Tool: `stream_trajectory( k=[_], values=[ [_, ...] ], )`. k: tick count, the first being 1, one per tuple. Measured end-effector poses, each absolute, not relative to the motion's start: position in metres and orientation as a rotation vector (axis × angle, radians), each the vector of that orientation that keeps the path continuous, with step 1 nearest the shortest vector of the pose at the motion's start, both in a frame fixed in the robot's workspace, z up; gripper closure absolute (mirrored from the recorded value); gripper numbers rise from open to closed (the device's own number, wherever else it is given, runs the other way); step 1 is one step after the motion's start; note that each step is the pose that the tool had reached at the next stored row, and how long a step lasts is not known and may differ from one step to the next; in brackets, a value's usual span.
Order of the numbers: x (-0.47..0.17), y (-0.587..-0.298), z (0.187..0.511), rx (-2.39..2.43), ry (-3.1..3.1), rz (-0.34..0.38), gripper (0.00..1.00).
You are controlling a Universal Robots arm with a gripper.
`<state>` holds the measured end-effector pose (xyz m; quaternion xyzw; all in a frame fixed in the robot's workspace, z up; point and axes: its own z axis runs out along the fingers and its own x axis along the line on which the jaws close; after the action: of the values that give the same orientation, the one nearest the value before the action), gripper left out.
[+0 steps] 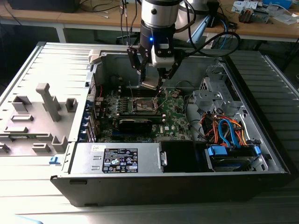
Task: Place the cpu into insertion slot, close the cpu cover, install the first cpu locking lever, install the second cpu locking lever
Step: 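Place the cpu into insertion slot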
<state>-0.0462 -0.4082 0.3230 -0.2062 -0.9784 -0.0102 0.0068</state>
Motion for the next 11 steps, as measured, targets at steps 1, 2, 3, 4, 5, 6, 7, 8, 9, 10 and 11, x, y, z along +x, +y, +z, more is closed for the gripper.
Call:
stream_trajectory(
  k=[1,2,3,4,5,6,7,8,9,10,11],
  values=[
    [-0.0462,-0.4082,0.3229,-0.649,-3.060,-0.032,0.45],
    [-0.0462,-0.4082,0.3229,-0.652,-3.059,-0.032,0.45],
    [-0.0462,-0.4082,0.3229,-0.656,-3.058,-0.032,0.45],
    [-0.0462,-0.4082,0.3229,-0.659,-3.058,-0.032,0.45],
    [-0.0462,-0.4082,0.3229,-0.662,-3.057,-0.032,0.45],
    [-0.0462,-0.4082,0.3229,-0.665,-3.057,-0.032,0.45],
    [-0.0462,-0.4082,0.3229,-0.667,-3.056,-0.032,0.45],
    [-0.0462,-0.4082,0.3228,-0.670,-3.055,-0.032,0.45],
    [-0.0462,-0.4082,0.3228,-0.674,-3.055,-0.032,0.45],
    [-0.0462,-0.4082,0.3228,-0.677,-3.054,-0.032,0.45],
    [-0.0462,-0.4082,0.3228,-0.683,-3.053,-0.032,0.45]
  ],
)
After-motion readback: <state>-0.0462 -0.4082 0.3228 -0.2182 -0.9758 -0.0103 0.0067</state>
